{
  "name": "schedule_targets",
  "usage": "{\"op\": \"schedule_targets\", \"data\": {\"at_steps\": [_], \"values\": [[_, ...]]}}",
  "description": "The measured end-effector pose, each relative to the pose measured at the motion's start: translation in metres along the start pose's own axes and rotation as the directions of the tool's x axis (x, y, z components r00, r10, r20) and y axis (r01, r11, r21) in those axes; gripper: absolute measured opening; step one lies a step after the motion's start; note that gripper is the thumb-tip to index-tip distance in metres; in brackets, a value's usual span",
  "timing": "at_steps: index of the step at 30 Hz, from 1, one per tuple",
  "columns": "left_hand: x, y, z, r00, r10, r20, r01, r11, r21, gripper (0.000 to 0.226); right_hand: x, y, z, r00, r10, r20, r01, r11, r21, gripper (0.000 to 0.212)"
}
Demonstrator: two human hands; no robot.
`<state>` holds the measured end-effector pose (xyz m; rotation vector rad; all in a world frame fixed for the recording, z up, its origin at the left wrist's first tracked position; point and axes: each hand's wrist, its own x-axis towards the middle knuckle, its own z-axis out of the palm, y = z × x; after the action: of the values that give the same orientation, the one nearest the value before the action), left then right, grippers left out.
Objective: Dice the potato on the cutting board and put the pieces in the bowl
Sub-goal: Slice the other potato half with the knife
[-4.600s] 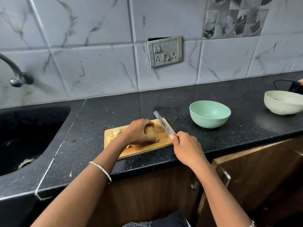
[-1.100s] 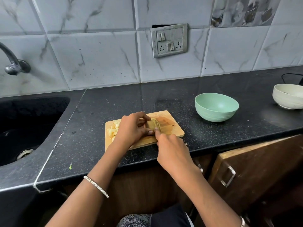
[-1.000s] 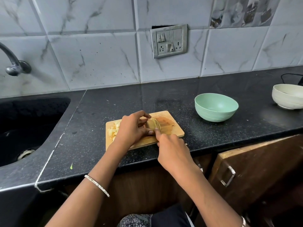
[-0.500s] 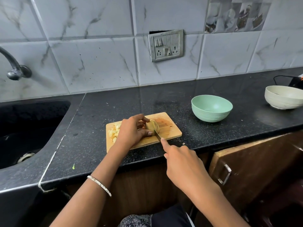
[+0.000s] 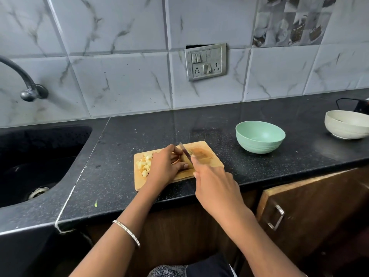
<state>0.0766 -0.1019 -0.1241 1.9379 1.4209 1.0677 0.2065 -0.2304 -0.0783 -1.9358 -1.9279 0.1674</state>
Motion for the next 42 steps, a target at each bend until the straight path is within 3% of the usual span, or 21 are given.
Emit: {"op": "schedule_targets", "data": {"at_steps": [17,22,36,42], "values": [[-0.003,-0.004,0.004,0.993,0.088,-0.083,-0.085,0.996,0.033,0.020,0.044,-0.016,0.029,1.000,-0.006,-0.020,0.005,0.997,-0.082,0.068],[-0.004,-0.006,0.007,0.987,0.131,-0.091,-0.124,0.989,0.078,0.023,0.032,-0.009,0.030,1.000,-0.029,-0.006,0.028,0.991,-0.128,0.074],[-0.002,-0.012,0.009,0.978,0.167,-0.122,-0.157,0.984,0.089,0.024,0.049,-0.014,0.034,1.000,-0.025,-0.005,0.024,0.987,-0.162,0.066],[-0.003,-0.011,0.010,0.986,0.135,-0.095,-0.134,0.991,0.015,0.028,0.025,-0.006,0.036,1.000,-0.017,0.011,0.019,0.986,-0.167,0.073]]}}
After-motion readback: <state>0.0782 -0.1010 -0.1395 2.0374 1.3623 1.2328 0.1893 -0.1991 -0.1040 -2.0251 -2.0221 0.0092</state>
